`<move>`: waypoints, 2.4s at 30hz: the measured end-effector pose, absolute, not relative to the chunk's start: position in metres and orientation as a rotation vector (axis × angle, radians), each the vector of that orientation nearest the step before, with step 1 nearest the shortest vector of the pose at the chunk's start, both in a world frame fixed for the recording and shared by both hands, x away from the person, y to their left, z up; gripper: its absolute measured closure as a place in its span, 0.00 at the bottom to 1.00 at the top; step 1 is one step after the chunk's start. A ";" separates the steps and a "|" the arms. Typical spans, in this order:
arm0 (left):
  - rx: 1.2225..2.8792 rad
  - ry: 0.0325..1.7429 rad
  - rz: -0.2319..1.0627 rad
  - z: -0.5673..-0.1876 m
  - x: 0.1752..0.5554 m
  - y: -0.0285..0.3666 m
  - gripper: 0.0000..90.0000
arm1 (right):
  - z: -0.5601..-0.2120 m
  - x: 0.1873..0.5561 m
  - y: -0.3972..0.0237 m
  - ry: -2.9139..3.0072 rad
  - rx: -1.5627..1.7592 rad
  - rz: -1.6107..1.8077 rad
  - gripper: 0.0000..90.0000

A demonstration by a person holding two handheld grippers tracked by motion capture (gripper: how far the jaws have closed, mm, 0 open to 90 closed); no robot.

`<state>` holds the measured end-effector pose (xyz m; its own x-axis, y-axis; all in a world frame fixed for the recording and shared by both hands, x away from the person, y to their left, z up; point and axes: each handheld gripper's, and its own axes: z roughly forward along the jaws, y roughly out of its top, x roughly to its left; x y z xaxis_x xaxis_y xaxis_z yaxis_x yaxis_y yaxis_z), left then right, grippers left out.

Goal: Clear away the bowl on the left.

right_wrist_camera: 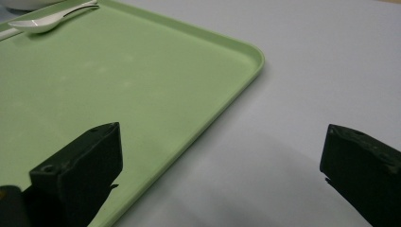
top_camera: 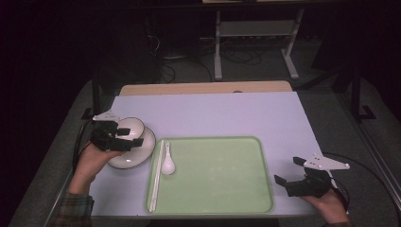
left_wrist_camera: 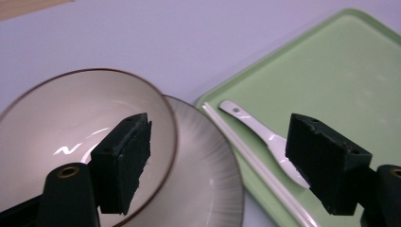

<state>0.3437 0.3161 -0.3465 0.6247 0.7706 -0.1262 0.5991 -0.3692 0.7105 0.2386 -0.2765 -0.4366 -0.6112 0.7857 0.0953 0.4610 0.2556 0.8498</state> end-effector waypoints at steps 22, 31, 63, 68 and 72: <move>2.069 1.362 0.348 -0.357 0.387 0.381 0.25 | -0.437 0.240 -0.277 2.184 1.148 1.291 0.00; 2.101 1.458 0.338 -0.377 0.403 0.383 0.33 | -0.438 0.240 -0.277 2.187 1.146 1.290 0.00; 2.116 1.502 0.239 -0.395 0.414 0.380 0.92 | -0.438 0.240 -0.278 2.184 1.149 1.293 0.00; 2.096 1.493 0.218 -0.393 0.414 0.380 0.92 | -0.437 0.240 -0.278 2.183 1.150 1.292 0.00; 2.078 1.477 0.209 -0.388 0.412 0.379 0.92 | -0.437 0.240 -0.278 2.181 1.153 1.294 0.00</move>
<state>0.4121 0.3787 -0.3877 0.3761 0.9056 -0.1963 0.8157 -0.2230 0.5337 0.2403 -0.2782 -0.4374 -0.6056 0.7895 0.0995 0.4657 0.2502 0.8489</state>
